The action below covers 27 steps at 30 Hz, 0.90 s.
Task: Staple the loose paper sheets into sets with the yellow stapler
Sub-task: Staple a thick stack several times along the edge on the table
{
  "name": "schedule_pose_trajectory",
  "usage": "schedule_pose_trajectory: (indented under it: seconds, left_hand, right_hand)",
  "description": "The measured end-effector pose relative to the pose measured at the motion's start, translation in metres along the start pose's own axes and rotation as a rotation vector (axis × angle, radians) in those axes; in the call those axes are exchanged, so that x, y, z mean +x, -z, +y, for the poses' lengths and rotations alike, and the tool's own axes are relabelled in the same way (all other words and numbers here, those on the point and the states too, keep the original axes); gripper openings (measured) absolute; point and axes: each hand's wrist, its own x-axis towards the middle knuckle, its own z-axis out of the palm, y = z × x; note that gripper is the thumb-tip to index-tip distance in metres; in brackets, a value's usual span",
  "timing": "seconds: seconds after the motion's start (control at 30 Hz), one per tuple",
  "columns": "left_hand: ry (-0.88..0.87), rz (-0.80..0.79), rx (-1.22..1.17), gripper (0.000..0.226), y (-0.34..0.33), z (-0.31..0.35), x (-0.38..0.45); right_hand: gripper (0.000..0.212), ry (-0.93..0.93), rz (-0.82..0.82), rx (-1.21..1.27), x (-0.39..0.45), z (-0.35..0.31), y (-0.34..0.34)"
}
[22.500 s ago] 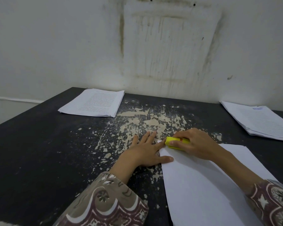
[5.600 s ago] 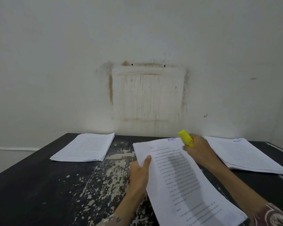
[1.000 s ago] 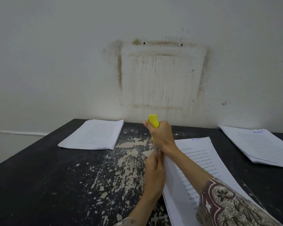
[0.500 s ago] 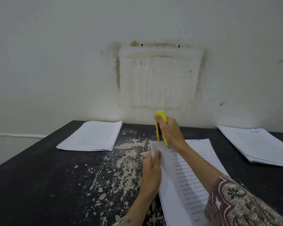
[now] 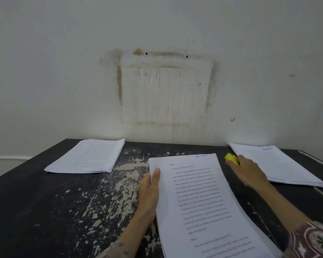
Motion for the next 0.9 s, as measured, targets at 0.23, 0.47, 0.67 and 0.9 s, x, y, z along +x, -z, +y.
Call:
schedule_pose_trajectory:
  seconds: [0.23,0.47,0.67,0.9]
  left_hand:
    - [-0.037,0.056,0.029,0.029,0.000,0.003,-0.003]
    - [-0.107,0.077,0.067,0.029,0.002,0.009,-0.007]
    - [-0.137,0.193,0.023,0.024,0.003,0.024,-0.006]
    - [-0.129,0.243,-0.020,0.021,0.001,0.035,-0.007]
  right_hand:
    - [0.052,-0.074,-0.016,-0.220,-0.019,0.044,-0.013]
    - [0.049,0.096,0.192,-0.185,-0.029,0.025,-0.010]
    - [0.040,-0.011,-0.359,0.720,-0.059,-0.020,0.006]
    - [0.018,0.069,-0.321,0.808,-0.058,-0.020,0.011]
